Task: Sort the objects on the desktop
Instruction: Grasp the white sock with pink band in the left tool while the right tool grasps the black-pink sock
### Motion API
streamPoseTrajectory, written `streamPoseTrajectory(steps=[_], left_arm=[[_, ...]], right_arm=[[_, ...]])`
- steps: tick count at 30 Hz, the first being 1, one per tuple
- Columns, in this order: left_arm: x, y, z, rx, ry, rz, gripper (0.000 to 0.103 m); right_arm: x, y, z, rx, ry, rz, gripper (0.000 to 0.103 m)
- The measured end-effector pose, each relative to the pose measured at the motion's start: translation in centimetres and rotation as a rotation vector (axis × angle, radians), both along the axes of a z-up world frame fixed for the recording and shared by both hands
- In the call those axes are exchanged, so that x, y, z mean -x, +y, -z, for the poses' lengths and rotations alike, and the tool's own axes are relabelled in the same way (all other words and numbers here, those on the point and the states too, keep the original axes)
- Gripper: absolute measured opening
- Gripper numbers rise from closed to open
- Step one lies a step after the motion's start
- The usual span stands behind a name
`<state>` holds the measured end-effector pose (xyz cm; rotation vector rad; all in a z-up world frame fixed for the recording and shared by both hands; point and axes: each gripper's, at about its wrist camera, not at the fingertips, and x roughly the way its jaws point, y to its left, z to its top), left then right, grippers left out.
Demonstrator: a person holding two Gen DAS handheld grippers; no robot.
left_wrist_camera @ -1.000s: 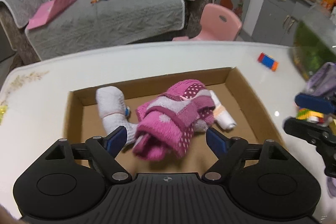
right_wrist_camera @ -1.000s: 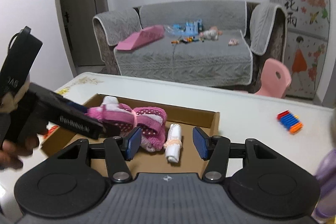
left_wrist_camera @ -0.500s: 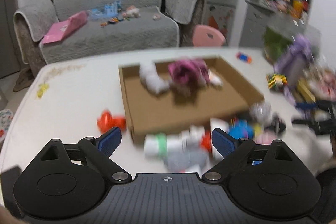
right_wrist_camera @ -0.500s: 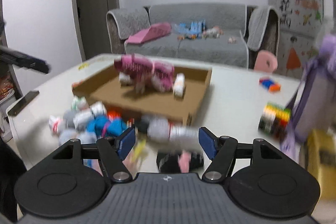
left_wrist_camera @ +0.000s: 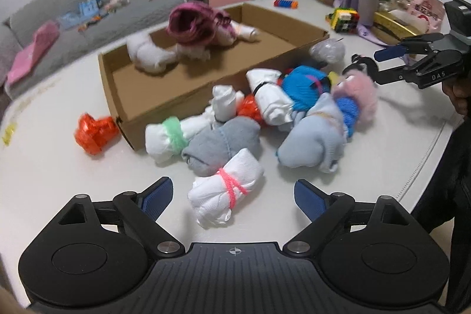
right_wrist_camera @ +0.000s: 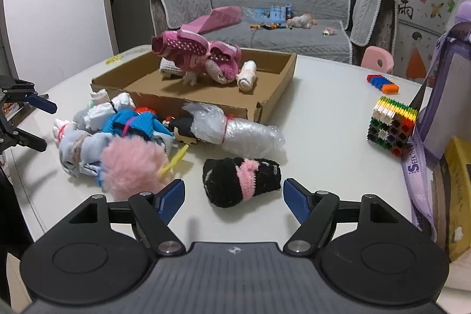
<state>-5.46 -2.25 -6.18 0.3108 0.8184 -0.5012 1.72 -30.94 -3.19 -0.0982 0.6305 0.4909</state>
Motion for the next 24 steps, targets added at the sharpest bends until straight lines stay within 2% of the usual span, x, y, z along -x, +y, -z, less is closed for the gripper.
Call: streamPoseTrajectory(steps=[6,11,22,24], left_arm=[[-1.5,0.0,2.0,-0.026,0.057,-0.003,0.093],[-2.3,0.3,2.2,0.015,0.082,-0.020,0.093],[-2.4,0.0,2.2,0.020,0.076,-0.039,0.094],[-2.3,0.0,2.2,0.020,0.078,-0.044,0.093]], right_arm=[[-0.5,-0.1,1.1,0.022,0.006,-0.008,0.074],[-0.9,0.0,1.8,0.033,0.015,-0.022,0.074],[-0.8,0.2,2.0,0.047,0.011,-0.029,0.076],[-0.7,0.3,1.9,0.056,0.008,-0.028,0.073]])
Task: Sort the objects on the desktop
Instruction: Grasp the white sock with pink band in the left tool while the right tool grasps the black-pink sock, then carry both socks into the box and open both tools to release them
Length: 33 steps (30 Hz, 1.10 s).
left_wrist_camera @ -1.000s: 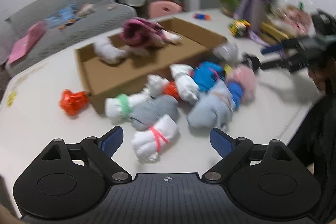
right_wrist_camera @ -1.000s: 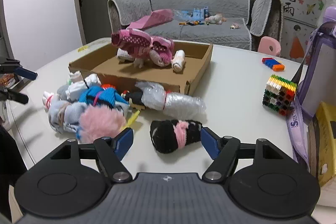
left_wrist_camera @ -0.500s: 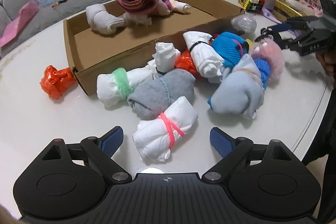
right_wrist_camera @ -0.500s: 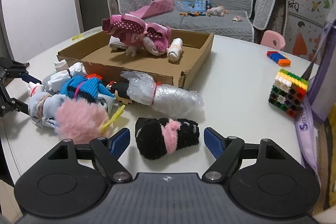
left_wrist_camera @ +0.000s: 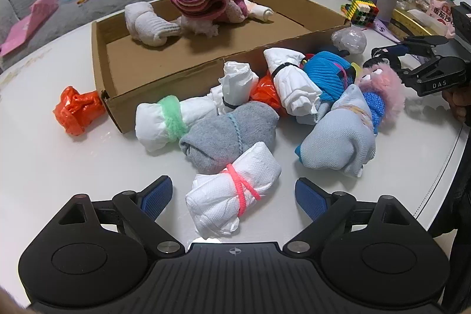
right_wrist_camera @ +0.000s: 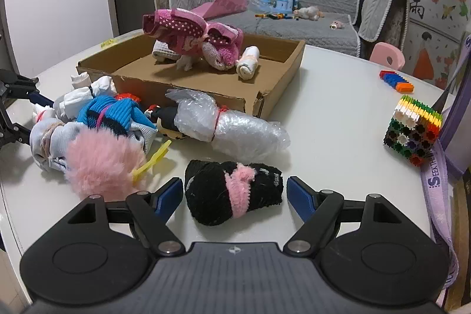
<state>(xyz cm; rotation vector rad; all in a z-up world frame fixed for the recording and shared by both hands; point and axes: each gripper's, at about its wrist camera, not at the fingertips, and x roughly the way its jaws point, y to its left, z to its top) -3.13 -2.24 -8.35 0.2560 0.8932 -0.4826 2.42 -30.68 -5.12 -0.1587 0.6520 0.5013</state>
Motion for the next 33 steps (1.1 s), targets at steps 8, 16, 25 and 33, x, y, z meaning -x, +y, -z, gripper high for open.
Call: streamPoseTrajectory(steps=[8,16,25,33], left_arm=[[0.8,0.0,-0.7,0.001,0.010,-0.057,0.061],[3.1,-0.2,-1.5,-0.027,-0.007,-0.087,0.058],[5.2,2.5,-6.8,0.065,-0.083,-0.160,0.058],[4.6,4.4,-11.9,0.105,-0.169,-0.256,0.058]], right_arm=[[1.0,-0.3,-0.2,0.000,-0.012,0.011,0.053],[1.9,-0.6,-0.7,0.002,0.004,0.021,0.052],[3.4,-2.0,-3.7,-0.046,-0.019,0.057,0.052],[4.0,-2.8,-8.3,-0.115,-0.081,0.061,0.052]])
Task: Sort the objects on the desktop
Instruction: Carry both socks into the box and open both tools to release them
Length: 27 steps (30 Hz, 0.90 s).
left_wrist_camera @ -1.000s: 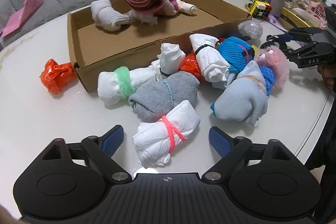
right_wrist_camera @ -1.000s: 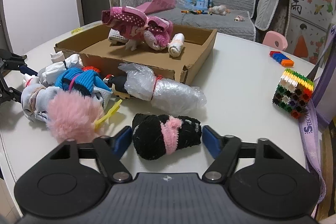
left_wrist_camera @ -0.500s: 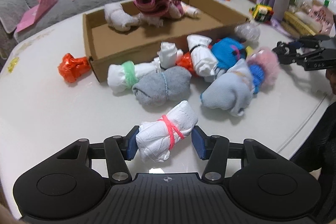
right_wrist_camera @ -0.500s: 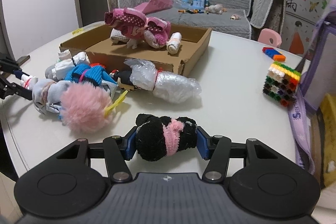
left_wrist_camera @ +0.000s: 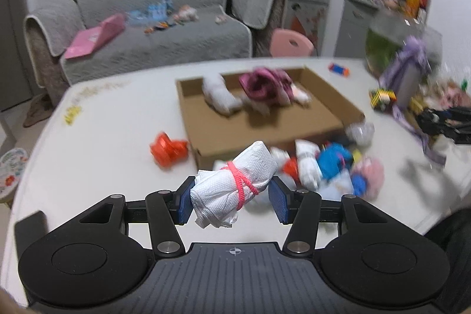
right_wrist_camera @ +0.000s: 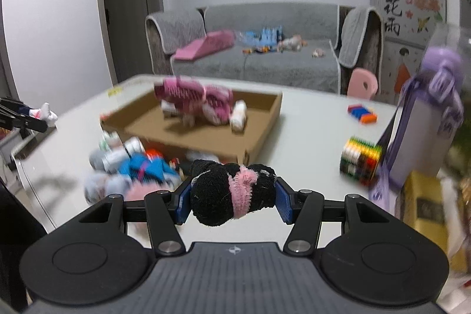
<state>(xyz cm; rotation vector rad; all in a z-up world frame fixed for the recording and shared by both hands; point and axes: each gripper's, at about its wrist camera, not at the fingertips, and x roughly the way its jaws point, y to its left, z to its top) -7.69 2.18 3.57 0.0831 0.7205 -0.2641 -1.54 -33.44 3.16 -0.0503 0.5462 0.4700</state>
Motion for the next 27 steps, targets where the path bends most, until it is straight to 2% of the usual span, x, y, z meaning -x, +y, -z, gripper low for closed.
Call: streamPoseTrajectory(steps=[7,12,20,27], left_arm=[[-4.5,0.3,-2.6,0.042,0.013,-0.085,0.058],[-7.9,-0.5,-3.7,0.062,0.024,-0.127,0.058],[-11.9,-1.7,-5.0,0.065,0.017,-0.159,0.058],[-15.2,-2.1,-3.8,0.082,0.046,-0.175,0.058]], right_arm=[[-1.3,1.3,-4.0,-0.033,-0.058,-0.020,0.052],[-3.3,2.8,-5.5,-0.031,-0.086,-0.032,0.052],[-6.0,3.9,-6.2,-0.047,-0.090,-0.037,0.052],[-8.9,4.5,-5.7,-0.037,-0.065,-0.004,0.052]])
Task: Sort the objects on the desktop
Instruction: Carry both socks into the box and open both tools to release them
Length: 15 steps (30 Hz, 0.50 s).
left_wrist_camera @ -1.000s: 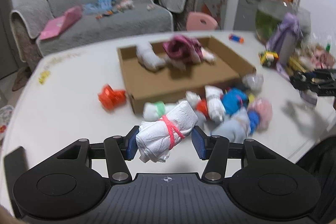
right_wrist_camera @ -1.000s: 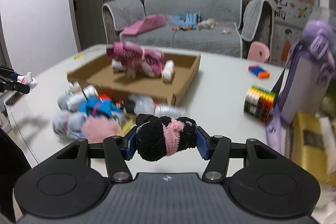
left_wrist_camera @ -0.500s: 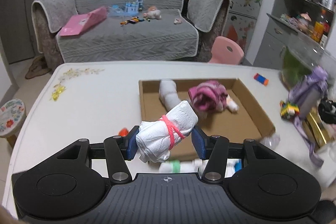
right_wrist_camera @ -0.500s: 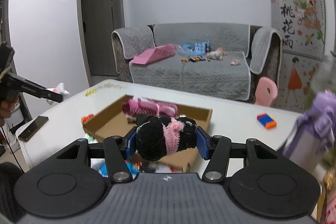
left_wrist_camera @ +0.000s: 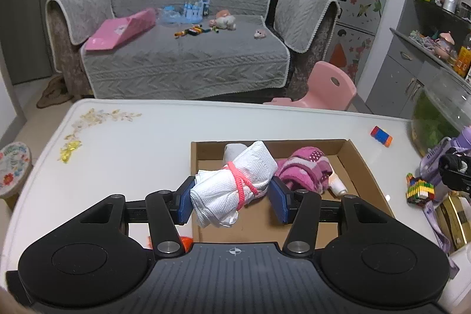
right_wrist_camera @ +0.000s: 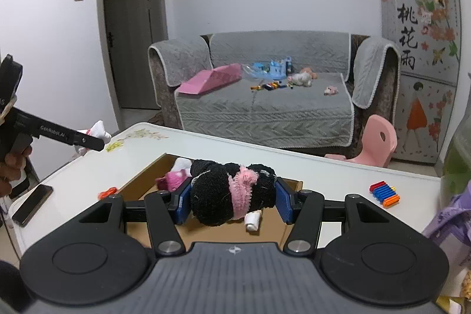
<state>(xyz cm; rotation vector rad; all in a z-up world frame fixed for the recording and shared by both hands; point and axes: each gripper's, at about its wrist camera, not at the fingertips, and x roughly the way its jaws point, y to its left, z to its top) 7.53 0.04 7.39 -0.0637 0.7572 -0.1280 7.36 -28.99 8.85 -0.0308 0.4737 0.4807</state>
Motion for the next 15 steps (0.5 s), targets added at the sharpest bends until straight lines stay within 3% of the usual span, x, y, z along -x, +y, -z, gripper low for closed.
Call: streamPoseTrajectory(steps=[15], left_arm=[[-5.4,-0.4,7.1,0.019,0.124,0.017,0.058]], right_arm=[[-6.9,3.0,4.0,0.074,0.116,0.040,0.052]])
